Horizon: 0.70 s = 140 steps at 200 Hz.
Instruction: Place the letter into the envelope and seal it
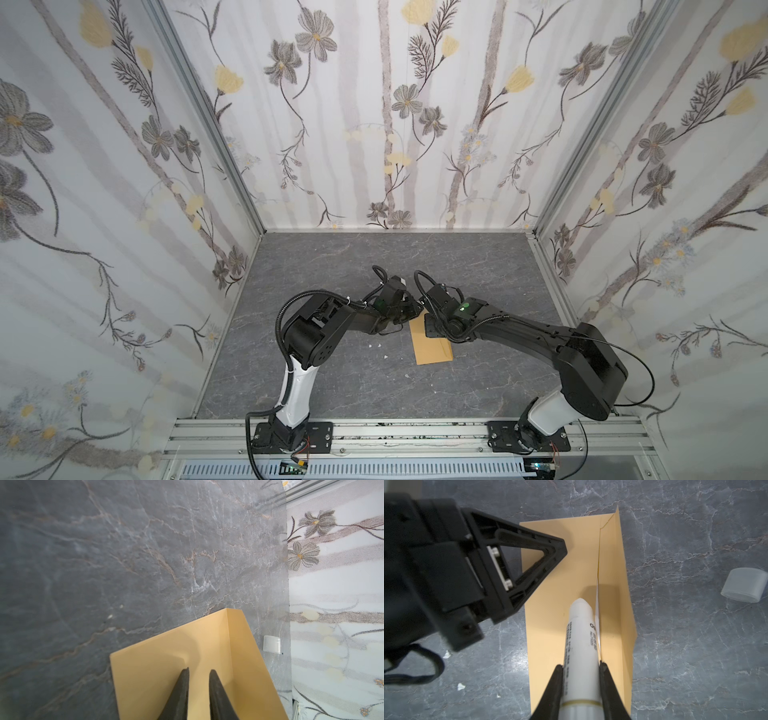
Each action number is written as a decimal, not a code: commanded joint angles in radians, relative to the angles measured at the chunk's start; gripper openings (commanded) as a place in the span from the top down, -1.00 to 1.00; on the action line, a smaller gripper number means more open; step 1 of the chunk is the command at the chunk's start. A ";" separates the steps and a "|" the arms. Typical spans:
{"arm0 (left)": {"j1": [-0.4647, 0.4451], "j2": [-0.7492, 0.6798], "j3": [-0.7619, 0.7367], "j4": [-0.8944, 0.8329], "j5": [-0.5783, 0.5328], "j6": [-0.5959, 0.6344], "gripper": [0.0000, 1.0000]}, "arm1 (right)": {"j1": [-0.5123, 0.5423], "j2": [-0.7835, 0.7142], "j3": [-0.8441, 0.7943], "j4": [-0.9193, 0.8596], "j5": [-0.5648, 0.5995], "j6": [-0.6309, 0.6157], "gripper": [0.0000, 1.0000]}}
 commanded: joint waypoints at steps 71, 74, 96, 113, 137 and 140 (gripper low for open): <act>-0.001 0.004 -0.016 -0.152 -0.017 -0.010 0.56 | 0.016 0.034 -0.009 0.015 -0.011 0.034 1.00; 0.000 0.005 -0.016 -0.152 -0.015 -0.010 0.56 | 0.016 0.035 -0.009 0.018 -0.012 0.034 1.00; 0.000 0.005 -0.016 -0.152 -0.014 -0.011 0.56 | 0.016 0.056 -0.009 0.025 -0.012 0.030 1.00; 0.000 0.004 -0.016 -0.152 -0.011 -0.013 0.56 | 0.016 0.071 -0.006 0.037 -0.017 0.027 1.00; 0.000 0.003 -0.019 -0.152 -0.008 -0.015 0.56 | 0.009 0.093 0.007 0.053 -0.020 0.018 1.00; 0.000 0.002 -0.019 -0.152 -0.009 -0.015 0.56 | 0.008 0.094 0.009 0.054 -0.021 0.016 1.00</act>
